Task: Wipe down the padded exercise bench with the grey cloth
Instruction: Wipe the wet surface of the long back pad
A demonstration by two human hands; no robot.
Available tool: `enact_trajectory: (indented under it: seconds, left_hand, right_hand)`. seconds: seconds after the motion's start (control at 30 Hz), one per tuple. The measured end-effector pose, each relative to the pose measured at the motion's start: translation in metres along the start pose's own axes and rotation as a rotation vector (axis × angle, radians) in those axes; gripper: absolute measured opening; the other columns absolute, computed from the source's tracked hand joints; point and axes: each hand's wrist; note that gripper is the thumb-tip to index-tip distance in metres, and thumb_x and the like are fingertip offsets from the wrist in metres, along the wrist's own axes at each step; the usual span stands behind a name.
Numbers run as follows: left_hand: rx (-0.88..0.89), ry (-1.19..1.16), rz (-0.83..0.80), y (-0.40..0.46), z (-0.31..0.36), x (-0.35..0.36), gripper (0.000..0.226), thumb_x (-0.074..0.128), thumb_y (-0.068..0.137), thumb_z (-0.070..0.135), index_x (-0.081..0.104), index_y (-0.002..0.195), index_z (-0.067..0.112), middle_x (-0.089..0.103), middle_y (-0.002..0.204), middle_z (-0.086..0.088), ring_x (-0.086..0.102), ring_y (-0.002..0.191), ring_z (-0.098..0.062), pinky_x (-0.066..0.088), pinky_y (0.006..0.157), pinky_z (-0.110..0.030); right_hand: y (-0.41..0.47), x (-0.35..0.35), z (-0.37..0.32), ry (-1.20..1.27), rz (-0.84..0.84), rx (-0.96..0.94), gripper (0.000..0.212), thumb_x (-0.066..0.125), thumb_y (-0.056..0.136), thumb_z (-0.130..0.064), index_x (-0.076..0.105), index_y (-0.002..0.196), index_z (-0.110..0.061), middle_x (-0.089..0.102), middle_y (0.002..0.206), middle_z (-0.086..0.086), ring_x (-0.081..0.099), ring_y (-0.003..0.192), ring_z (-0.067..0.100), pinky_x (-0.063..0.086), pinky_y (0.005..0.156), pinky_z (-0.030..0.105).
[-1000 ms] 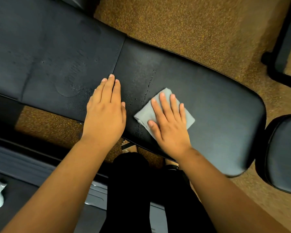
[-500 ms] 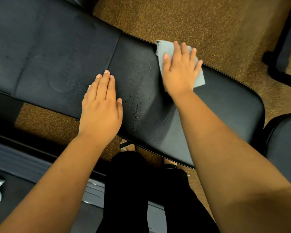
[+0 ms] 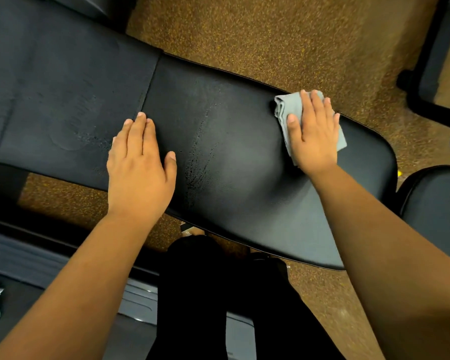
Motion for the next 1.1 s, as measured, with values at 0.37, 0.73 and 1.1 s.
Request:
enact_trajectory:
  seconds: [0.37,0.73,1.1]
  left_hand:
    - [-0.015,0.027,0.057,0.0,0.008,0.006,0.064,0.053,0.096,0.031,0.032,0.145,-0.005,0.031,0.152,-0.02,0.026,0.141,-0.038,0.022,0.116,-0.051]
    - [-0.029,0.001,0.068,0.002,0.01,0.006,0.065,0.058,0.094,0.031,0.035,0.143,-0.005,0.033,0.151,-0.02,0.027,0.139,-0.038,0.023,0.115,-0.049]
    - [-0.006,-0.01,0.059,0.002,0.006,0.005,0.066,0.057,0.094,0.033,0.034,0.143,-0.005,0.033,0.151,-0.021,0.027,0.139,-0.038,0.023,0.115,-0.049]
  right_hand:
    - [0.005,0.026,-0.107,-0.047,0.007,-0.006,0.059,0.024,0.103,-0.046,0.013,0.157,-0.024,0.009,0.164,0.003,-0.001,0.15,0.033,-0.003,0.118,0.055]
    - [-0.046,0.011,0.012,-0.003,0.007,0.111,0.066,0.015,0.098,-0.054,0.019,0.156,-0.023,0.012,0.164,0.005,0.005,0.151,0.032,0.006,0.119,0.055]
    - [-0.032,0.02,-0.038,0.014,0.046,0.35,0.06,0.026,0.104,-0.045,0.011,0.157,-0.023,0.002,0.165,0.004,-0.003,0.15,0.034,0.001,0.118,0.057]
Point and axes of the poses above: each hand's wrist, its own y-axis towards the middle knuckle, its own x-axis out of the palm, z = x × y
